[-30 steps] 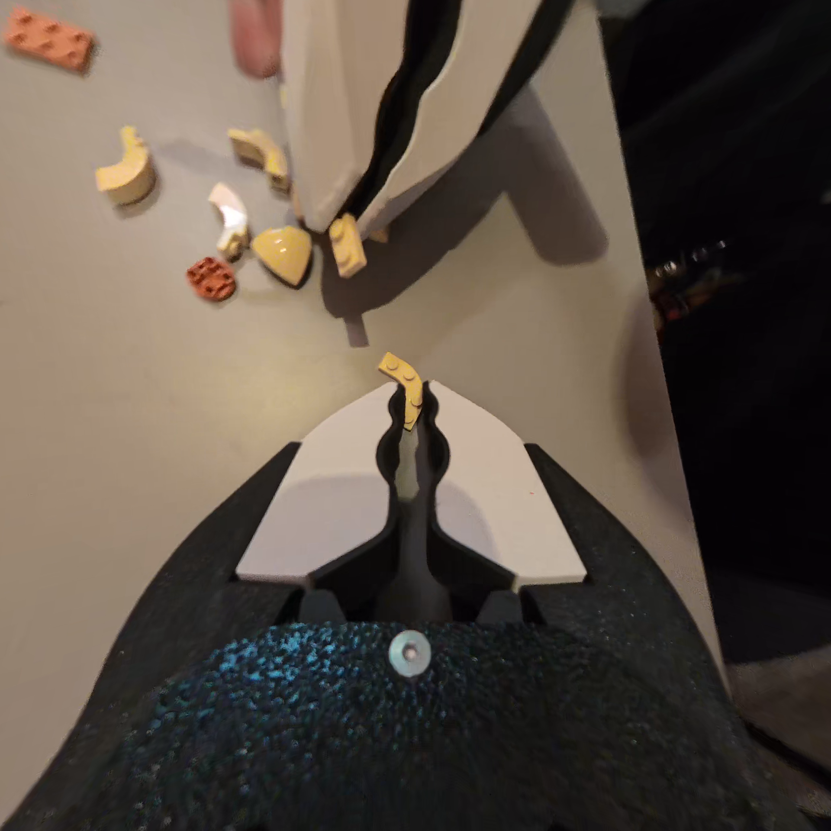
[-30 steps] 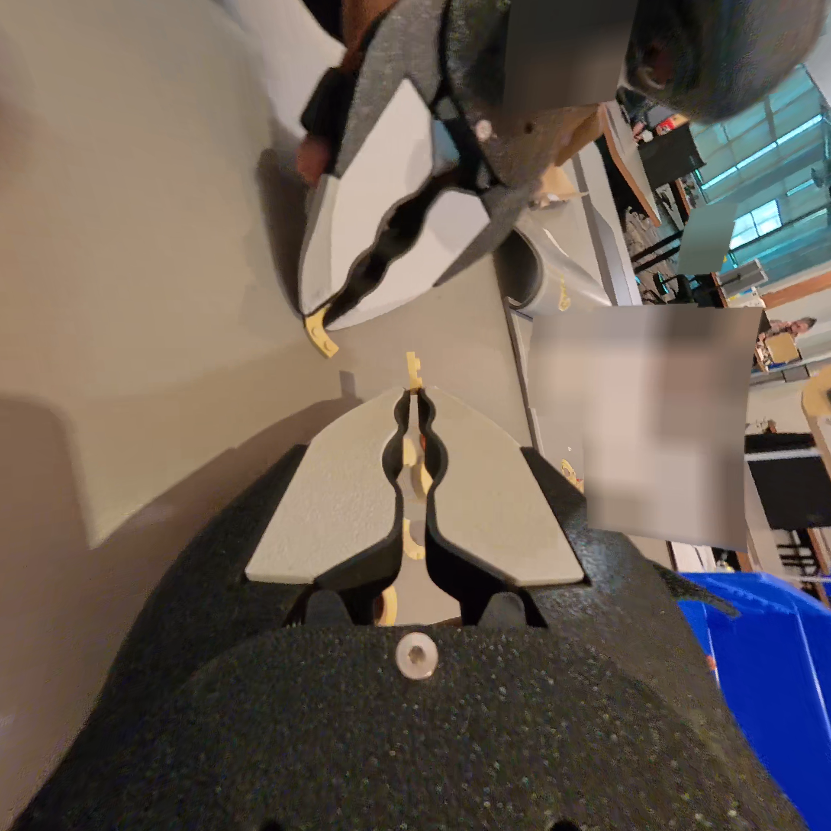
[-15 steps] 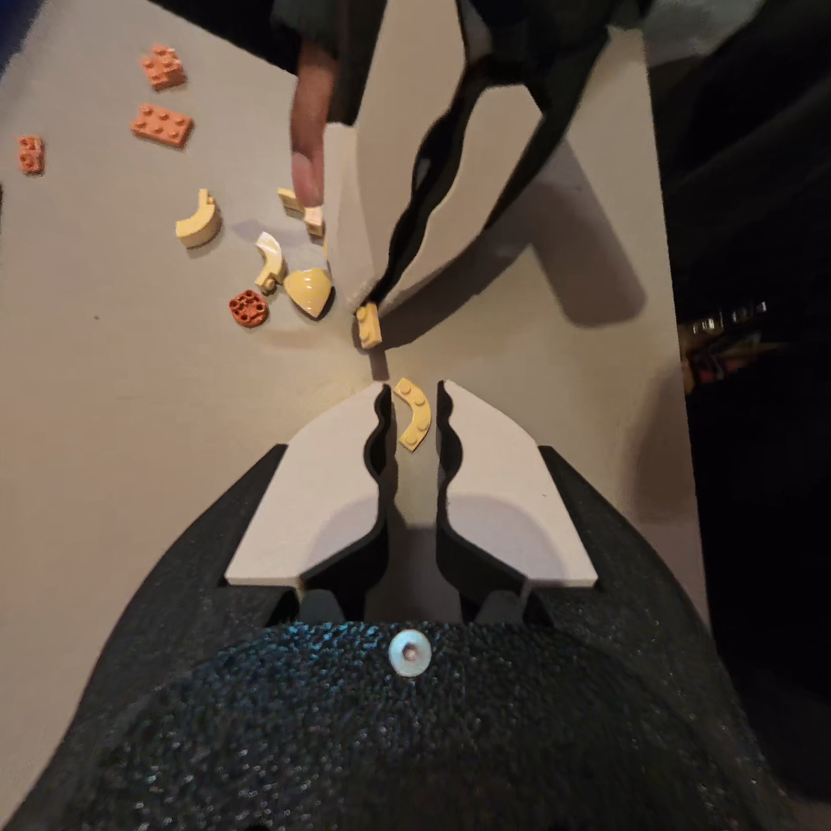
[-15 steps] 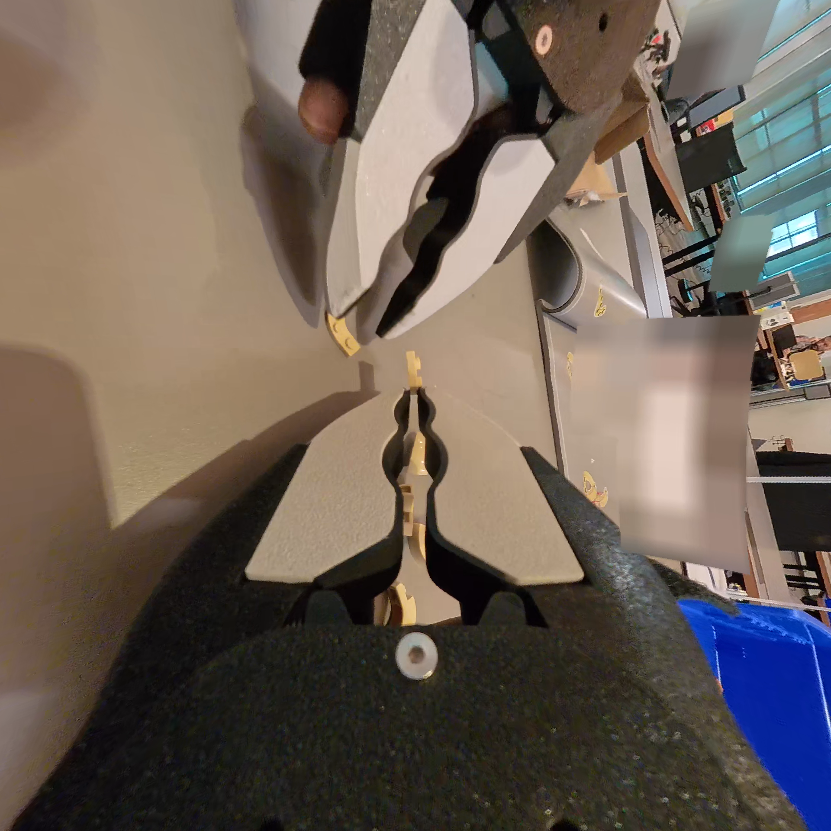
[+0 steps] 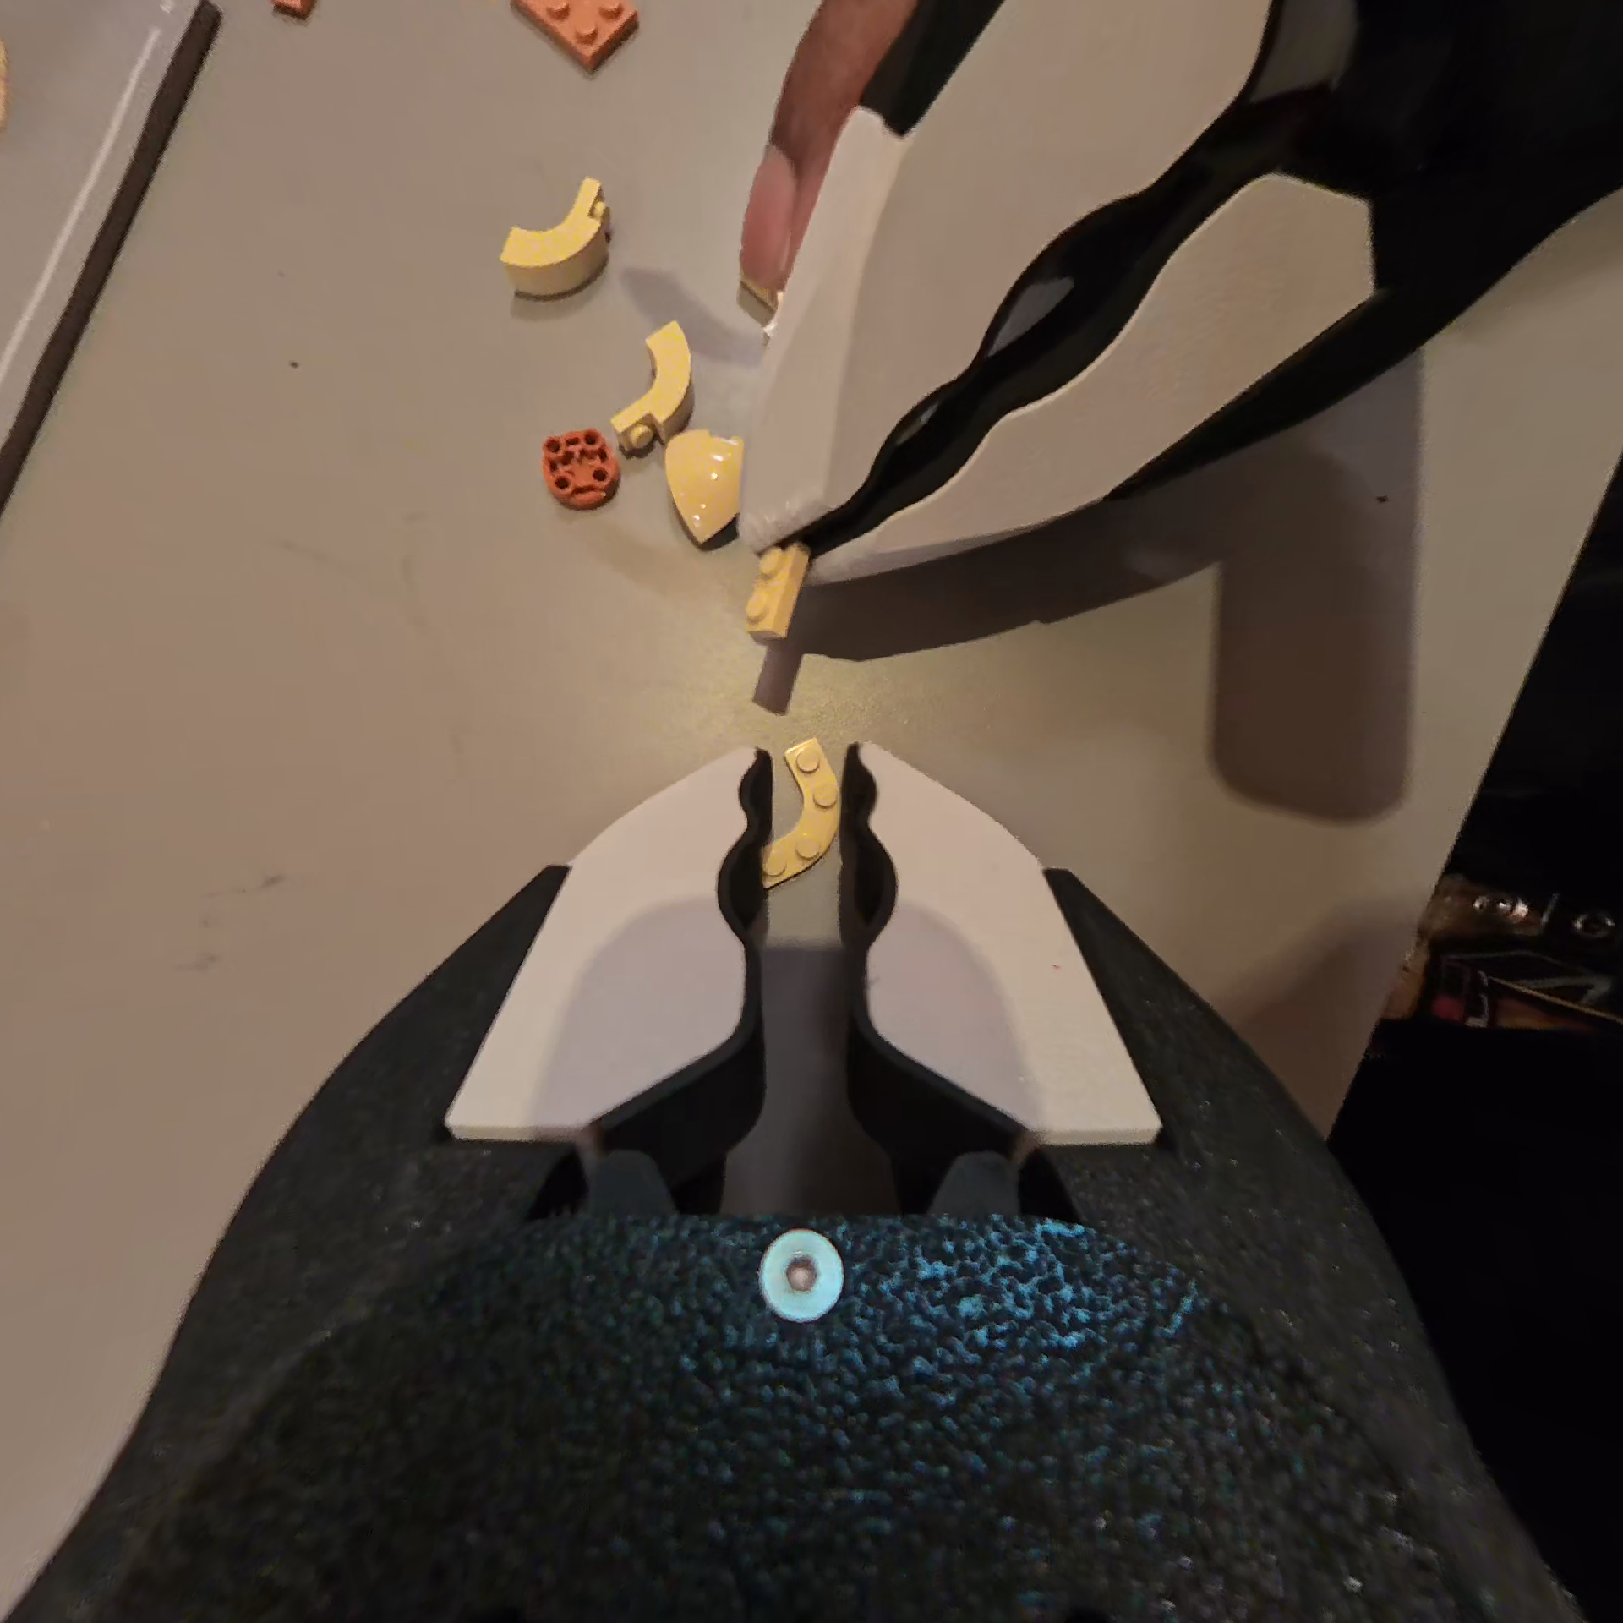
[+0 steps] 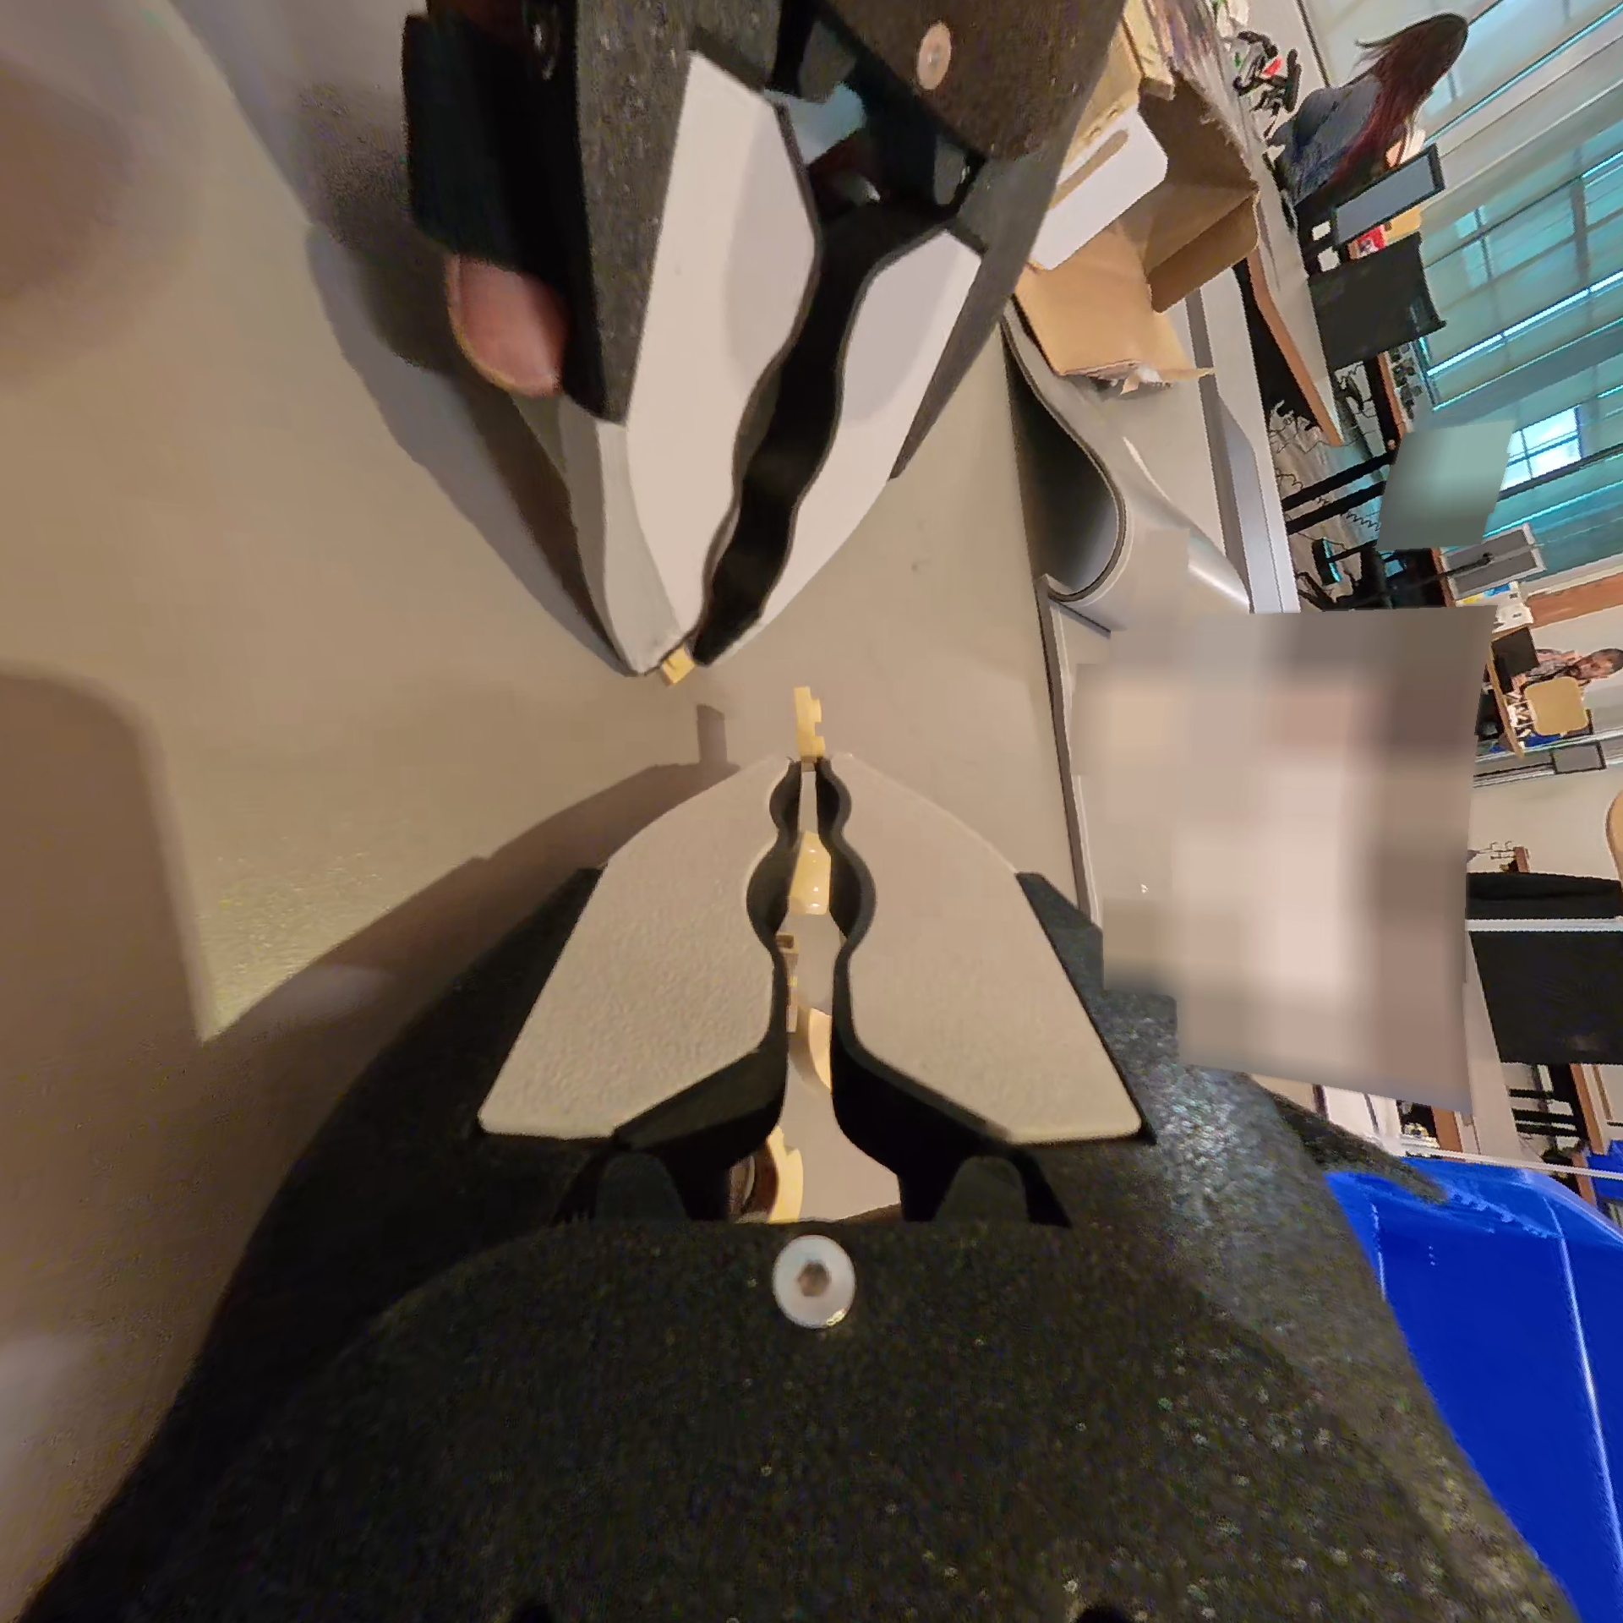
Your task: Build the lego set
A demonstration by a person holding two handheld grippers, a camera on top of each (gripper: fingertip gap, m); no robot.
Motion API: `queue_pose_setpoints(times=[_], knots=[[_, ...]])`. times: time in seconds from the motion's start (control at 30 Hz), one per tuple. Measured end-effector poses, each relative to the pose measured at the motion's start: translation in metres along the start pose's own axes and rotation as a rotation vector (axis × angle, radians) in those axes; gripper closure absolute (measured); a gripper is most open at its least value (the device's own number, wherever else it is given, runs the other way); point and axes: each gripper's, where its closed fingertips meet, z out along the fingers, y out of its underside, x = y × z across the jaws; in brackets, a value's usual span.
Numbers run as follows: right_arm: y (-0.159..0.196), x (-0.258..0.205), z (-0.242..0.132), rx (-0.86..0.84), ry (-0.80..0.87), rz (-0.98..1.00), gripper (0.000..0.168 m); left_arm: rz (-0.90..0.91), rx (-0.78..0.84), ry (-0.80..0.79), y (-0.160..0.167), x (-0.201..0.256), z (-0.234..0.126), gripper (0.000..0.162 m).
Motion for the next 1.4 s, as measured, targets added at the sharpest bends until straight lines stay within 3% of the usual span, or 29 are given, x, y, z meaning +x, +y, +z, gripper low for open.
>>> queue_pose_setpoints(times=[0.17,0.53,1.4], knots=[[-0.002,-0.004,-0.001,0.01,-0.013,-0.028,0.165,0.069,0.039,0.016,-0.001,0.003,0.002,0.154],[-0.013,-0.009,-0.005,0.058,0.007,-0.151,0.165,0.109,0.221,0.258,-0.013,0.009,-0.01,0.155],[-0.014,-0.009,-0.001,-0.018,0.156,-0.445,0.165,0.109,0.261,0.261,-0.019,0.007,-0.012,0.154]])
